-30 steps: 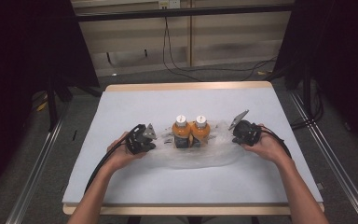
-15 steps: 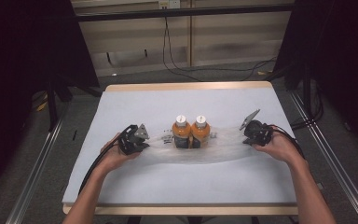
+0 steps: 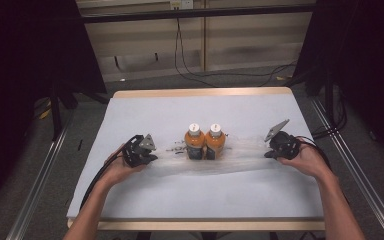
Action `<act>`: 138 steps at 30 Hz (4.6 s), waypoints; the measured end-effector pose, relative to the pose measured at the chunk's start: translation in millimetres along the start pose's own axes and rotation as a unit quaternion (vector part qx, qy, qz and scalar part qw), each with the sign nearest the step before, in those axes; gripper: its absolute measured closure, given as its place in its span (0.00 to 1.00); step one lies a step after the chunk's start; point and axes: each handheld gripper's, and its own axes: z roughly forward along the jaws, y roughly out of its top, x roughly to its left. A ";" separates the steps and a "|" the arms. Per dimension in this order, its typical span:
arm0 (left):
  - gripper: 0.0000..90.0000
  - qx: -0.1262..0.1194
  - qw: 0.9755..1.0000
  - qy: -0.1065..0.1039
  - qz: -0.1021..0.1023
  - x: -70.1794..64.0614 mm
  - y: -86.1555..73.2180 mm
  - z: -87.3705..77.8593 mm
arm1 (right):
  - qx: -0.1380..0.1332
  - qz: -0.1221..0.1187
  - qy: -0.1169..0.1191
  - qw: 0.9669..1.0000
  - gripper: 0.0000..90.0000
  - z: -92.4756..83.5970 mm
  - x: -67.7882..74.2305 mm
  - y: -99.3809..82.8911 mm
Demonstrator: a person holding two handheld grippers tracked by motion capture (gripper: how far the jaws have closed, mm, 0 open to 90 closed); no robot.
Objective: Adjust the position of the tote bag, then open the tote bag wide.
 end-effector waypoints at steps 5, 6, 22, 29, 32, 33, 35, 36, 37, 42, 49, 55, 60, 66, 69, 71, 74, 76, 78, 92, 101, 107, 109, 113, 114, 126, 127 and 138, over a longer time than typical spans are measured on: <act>1.00 0.001 1.000 -0.003 -0.006 -0.9 -2.5 -2.0 | 0.000 -0.011 -0.005 1.000 1.00 -0.2 4.0 -0.4; 1.00 0.000 1.000 -0.003 -0.008 -1.0 -2.4 -2.0 | 0.000 -0.010 -0.006 1.000 1.00 0.0 4.3 -0.3; 0.97 -0.116 0.991 -0.054 -0.047 -0.7 6.3 -16.8 | -0.102 -0.004 0.023 0.995 1.00 -13.4 10.0 13.5; 0.96 -0.173 0.980 -0.067 -0.074 0.4 11.0 -27.1 | -0.158 0.000 0.031 0.987 1.00 -24.4 11.0 19.1; 0.94 -0.188 0.976 -0.072 -0.085 -0.3 13.4 -28.4 | -0.169 0.000 0.031 0.985 1.00 -26.5 12.7 22.3; 0.94 -0.193 0.975 -0.074 -0.083 -0.2 14.3 -28.1 | -0.172 -0.003 0.028 0.985 1.00 -27.2 13.0 23.3; 0.90 -0.202 0.972 -0.076 -0.096 -0.4 16.4 -28.5 | -0.177 -0.005 0.029 0.984 1.00 -28.2 16.0 27.5; 0.88 -0.205 0.971 -0.078 -0.096 -0.2 18.0 -28.6 | -0.181 -0.007 0.033 0.983 1.00 -28.2 16.8 29.1; 0.86 -0.206 0.971 -0.074 -0.095 -1.2 19.9 -28.9 | -0.187 -0.007 0.038 0.982 1.00 -28.0 18.4 31.7; 0.90 -0.210 0.971 -0.075 -0.083 -12.7 34.2 -34.1 | -0.189 -0.013 0.047 0.981 1.00 -27.6 25.9 42.6; 0.98 -0.203 0.972 -0.099 -0.062 -36.2 55.6 -19.8 | -0.201 -0.015 0.071 0.977 1.00 -29.6 33.1 63.0; 1.00 -0.211 0.970 -0.106 -0.052 -53.6 78.4 -5.3 | -0.187 -0.021 0.077 0.979 1.00 -14.8 34.0 84.0; 1.00 -0.206 0.972 -0.110 -0.033 -68.3 96.1 6.0 | -0.189 -0.010 0.083 0.978 1.00 -8.1 28.4 93.0; 1.00 -0.198 0.975 -0.090 -0.039 -75.6 98.5 21.7 | -0.195 0.006 0.096 0.976 1.00 7.5 25.5 99.5; 1.00 -0.188 0.978 -0.087 -0.035 -77.6 98.5 27.5 | -0.191 0.015 0.102 0.976 1.00 18.8 24.2 102.6; 1.00 -0.184 0.978 -0.091 -0.036 -77.5 97.5 30.6 | -0.187 0.015 0.105 0.977 1.00 24.5 24.2 105.9; 1.00 -0.171 0.981 -0.090 -0.033 -80.1 94.0 38.0 | -0.179 0.019 0.111 0.977 1.00 33.5 24.2 110.4; 1.00 -0.161 0.983 -0.085 -0.025 -84.7 92.0 42.6 | -0.175 0.026 0.115 0.978 1.00 40.2 24.1 111.8; 1.00 -0.153 0.984 -0.090 -0.019 -87.7 90.4 47.8 | -0.167 0.032 0.119 0.978 1.00 47.8 24.3 112.1; 1.00 -0.134 0.985 -0.107 -0.012 -93.4 80.2 58.5 | -0.139 0.047 0.109 0.983 1.00 71.0 17.6 112.2; 1.00 -0.121 0.985 -0.122 0.003 -101.8 80.2 54.9 | -0.142 0.058 0.076 0.985 1.00 75.2 9.6 121.2; 1.00 -0.120 0.983 -0.136 0.005 -101.0 76.2 53.2 | -0.142 0.059 0.054 0.987 1.00 77.9 8.0 127.6; 1.00 -0.130 0.982 -0.137 0.003 -102.3 75.9 54.4 | -0.144 0.060 0.050 0.987 1.00 78.9 7.4 129.5; 1.00 -0.125 0.983 -0.131 0.007 -103.0 75.5 53.1 | -0.143 0.064 0.052 0.986 1.00 80.4 5.2 132.2; 1.00 -0.133 0.982 -0.137 0.001 -103.2 74.6 54.3 | -0.141 0.067 0.050 0.986 1.00 80.5 5.3 132.7; 1.00 -0.135 0.980 -0.148 0.006 -110.7 72.1 51.1 | -0.146 0.080 0.037 0.985 1.00 85.8 -2.6 140.9; 1.00 -0.135 0.979 -0.149 0.008 -110.8 71.8 50.9 | -0.143 0.082 0.034 0.986 1.00 85.9 -2.4 142.1; 1.00 -0.135 0.977 -0.163 0.018 -116.6 68.3 48.0 | -0.152 0.092 0.012 0.984 1.00 91.6 -11.8 149.3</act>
